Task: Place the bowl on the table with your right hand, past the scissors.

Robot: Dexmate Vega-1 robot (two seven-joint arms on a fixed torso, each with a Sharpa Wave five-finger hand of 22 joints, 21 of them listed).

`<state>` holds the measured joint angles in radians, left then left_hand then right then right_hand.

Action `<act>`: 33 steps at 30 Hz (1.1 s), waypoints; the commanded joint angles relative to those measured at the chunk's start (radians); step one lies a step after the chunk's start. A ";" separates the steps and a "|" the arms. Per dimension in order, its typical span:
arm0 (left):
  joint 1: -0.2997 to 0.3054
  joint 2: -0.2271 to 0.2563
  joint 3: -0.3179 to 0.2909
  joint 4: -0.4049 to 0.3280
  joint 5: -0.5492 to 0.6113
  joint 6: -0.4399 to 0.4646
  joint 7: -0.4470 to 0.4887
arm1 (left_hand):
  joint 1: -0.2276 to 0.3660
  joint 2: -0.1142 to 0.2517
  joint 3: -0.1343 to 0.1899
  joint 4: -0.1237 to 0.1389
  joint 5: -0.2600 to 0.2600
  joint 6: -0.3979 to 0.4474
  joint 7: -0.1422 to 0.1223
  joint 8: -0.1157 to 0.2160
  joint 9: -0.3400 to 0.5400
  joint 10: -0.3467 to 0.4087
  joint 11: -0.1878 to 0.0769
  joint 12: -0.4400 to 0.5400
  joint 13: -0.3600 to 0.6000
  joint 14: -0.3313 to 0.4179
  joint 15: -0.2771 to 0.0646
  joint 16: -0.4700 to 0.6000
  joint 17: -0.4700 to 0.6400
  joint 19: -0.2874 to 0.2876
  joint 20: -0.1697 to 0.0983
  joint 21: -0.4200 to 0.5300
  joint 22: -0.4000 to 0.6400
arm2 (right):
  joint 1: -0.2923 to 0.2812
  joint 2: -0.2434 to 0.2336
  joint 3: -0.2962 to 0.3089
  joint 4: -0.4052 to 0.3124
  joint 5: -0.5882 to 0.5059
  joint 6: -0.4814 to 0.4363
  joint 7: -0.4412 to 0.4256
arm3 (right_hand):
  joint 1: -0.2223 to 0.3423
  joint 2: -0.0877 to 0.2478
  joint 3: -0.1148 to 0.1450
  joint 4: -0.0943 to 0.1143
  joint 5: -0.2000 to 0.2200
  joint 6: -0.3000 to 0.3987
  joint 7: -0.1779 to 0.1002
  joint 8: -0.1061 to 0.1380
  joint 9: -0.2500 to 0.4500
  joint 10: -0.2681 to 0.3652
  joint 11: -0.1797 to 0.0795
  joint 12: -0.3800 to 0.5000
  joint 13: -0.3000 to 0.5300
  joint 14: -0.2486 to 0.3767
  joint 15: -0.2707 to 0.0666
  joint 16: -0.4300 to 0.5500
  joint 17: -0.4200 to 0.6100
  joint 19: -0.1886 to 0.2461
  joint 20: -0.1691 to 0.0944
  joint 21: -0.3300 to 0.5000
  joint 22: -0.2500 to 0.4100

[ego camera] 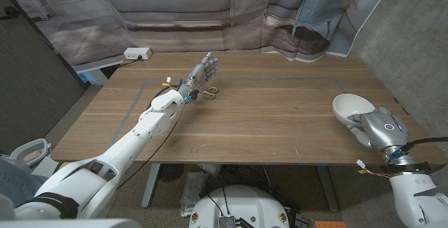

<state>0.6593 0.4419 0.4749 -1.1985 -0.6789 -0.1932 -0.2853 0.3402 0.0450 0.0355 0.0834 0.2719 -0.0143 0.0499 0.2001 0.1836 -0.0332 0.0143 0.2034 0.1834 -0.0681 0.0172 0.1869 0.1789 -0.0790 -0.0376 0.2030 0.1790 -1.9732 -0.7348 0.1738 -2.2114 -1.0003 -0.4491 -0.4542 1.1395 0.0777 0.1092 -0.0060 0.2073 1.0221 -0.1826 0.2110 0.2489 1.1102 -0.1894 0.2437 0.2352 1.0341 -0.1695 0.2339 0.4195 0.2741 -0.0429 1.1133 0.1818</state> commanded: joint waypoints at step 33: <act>-0.012 0.009 -0.009 -0.005 -0.004 0.000 -0.008 | 0.006 0.009 -0.011 0.005 -0.003 0.004 0.005 -0.003 0.004 -0.006 -0.001 -0.002 0.005 -0.008 0.001 0.001 0.006 -0.010 -0.011 -0.002 0.002 | 0.047 -0.040 -0.115 0.074 0.063 -0.098 -0.076 | 0.073 0.083 0.001 0.008 0.004 0.022 -0.028 0.004 0.004 0.006 -0.003 0.006 0.001 0.009 -0.065 0.001 0.006 0.004 -0.156 0.006 0.002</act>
<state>0.6548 0.4564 0.4643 -1.2154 -0.6820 -0.1924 -0.2877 0.3442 0.0490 0.0289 0.0852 0.2719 -0.0143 0.0499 0.2001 0.1836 -0.0332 0.0143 0.2033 0.1834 -0.0681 0.0172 0.1869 0.1789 -0.0791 -0.0376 0.2030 0.1789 -1.9270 -0.7452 0.0884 -2.1571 -0.9430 -0.5152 -0.5029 1.1414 0.0758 0.1089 -0.0062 0.2077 1.0219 -0.1828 0.2088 0.2482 1.1102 -0.1895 0.2416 0.2353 1.0341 -0.1696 0.2339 0.4200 0.2741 -0.0428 1.1134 0.1818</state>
